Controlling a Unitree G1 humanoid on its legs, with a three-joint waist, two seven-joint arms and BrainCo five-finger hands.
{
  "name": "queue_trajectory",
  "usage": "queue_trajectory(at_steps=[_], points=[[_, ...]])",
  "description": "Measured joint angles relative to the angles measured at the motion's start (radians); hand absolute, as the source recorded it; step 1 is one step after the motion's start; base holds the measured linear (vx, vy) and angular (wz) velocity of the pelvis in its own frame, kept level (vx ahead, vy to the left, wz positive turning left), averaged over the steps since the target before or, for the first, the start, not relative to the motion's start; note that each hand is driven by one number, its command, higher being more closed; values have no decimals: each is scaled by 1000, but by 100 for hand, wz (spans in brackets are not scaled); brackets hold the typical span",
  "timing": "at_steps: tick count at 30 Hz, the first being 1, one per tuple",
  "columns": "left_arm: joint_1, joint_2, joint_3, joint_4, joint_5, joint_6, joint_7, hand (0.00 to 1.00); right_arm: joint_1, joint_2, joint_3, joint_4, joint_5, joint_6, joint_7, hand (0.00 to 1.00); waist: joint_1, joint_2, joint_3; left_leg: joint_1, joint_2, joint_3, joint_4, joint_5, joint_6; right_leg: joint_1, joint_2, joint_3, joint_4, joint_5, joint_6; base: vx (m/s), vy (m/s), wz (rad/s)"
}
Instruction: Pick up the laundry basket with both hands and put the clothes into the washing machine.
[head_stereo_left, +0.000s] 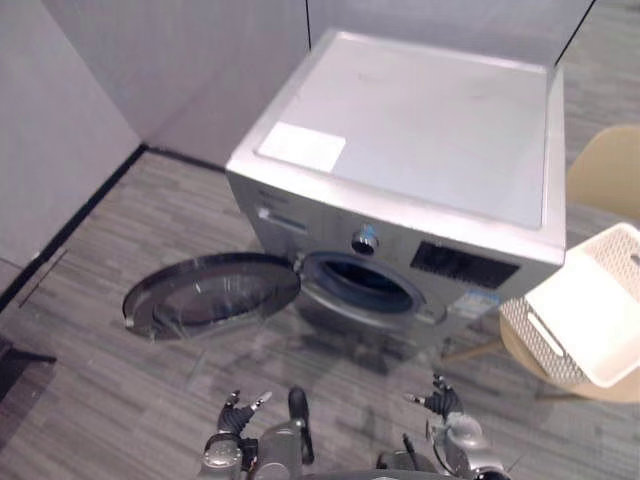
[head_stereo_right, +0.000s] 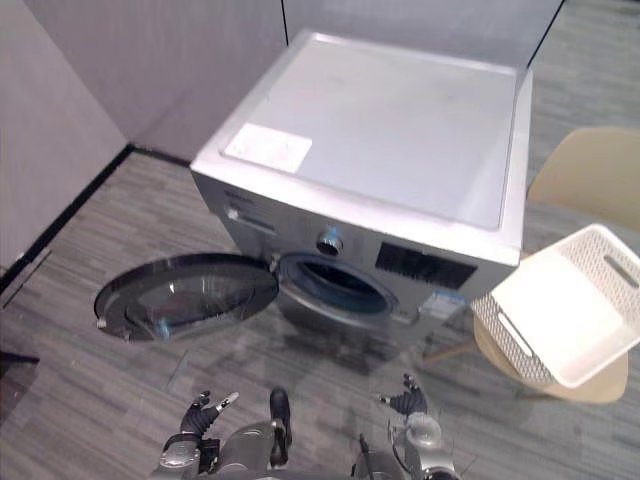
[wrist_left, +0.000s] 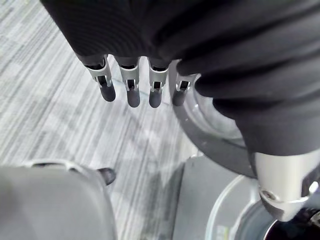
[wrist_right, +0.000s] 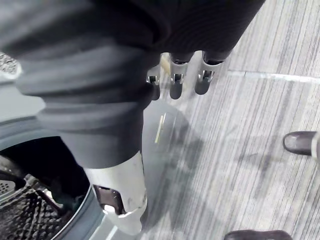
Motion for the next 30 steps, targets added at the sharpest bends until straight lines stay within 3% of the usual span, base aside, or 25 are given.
queue_trajectory(at_steps=[2,3,4,6,7,9,10,14,18,23,25,30], points=[[-8,-21,-40,-33,-7,-3,-1,0,17,-18,-6,0,0,6,-15,0,-1,24,18,8,15,-75,-74,76,-48,-5,25,-56,0,10,-18,-293,-84,76],[2,-21,-44,-60,-10,-7,0,0,35,-14,-2,-12,0,6,-26,0,4,20,16,22,14,-100,-131,109,-126,-13,27,-86,5,17,-39,-354,-84,54],[-1,-17,-48,-78,-17,-9,0,0,44,6,-16,-33,0,3,-28,0,3,-1,31,5,10,-79,-82,30,-108,-17,3,-112,9,25,-52,-326,-53,43],[8,-12,-46,-100,-19,-8,0,0,58,16,-42,-75,1,2,-29,0,-2,-41,44,-3,-11,-31,143,-37,-19,-20,-61,-122,21,38,-39,-216,28,40],[19,-14,-47,-113,-19,-12,0,0,84,15,-41,-102,1,-2,-29,0,-13,-47,37,11,1,-32,257,-112,-33,-22,-79,-127,19,46,-26,-133,104,40],[28,-18,-47,-109,-19,-17,0,0,93,8,-45,-101,1,-2,-28,0,-20,-16,23,59,22,-51,254,-204,-63,-37,-79,-129,18,58,-10,-70,189,10],[19,-20,-49,-89,-18,-16,0,0,89,4,-62,-89,2,-1,-27,0,-20,14,15,103,20,-65,168,-237,-51,-42,-74,-123,11,72,11,-68,193,-7],[7,17,-78,-68,-17,-15,0,0,109,49,-62,-62,13,2,-26,0,-23,-31,2,141,-28,-64,83,-198,-33,17,-91,-131,-106,143,48,-35,156,9],[12,40,-115,-111,-4,-14,2,0,110,48,-62,-57,21,1,-26,0,-39,-34,-2,159,-60,-76,79,-196,-23,50,-113,-150,-143,165,66,-17,104,11],[9,97,-101,-332,51,-16,11,0,106,42,-62,-61,21,-1,-25,0,-47,-35,-3,162,-73,-80,59,-194,-10,61,-115,-152,-184,184,72,-6,26,1],[-16,149,-81,-424,108,-18,32,0,111,27,-62,-69,20,-3,-24,0,-48,-35,-3,163,-74,-76,42,-191,-6,63,-112,-151,-211,197,71,45,-13,-4],[-121,277,-14,-459,240,-16,92,0,116,2,-60,-81,14,-25,-2,0,-59,-42,-8,166,-77,-63,12,-188,-2,77,-104,-147,-276,223,67,97,-20,-6]])
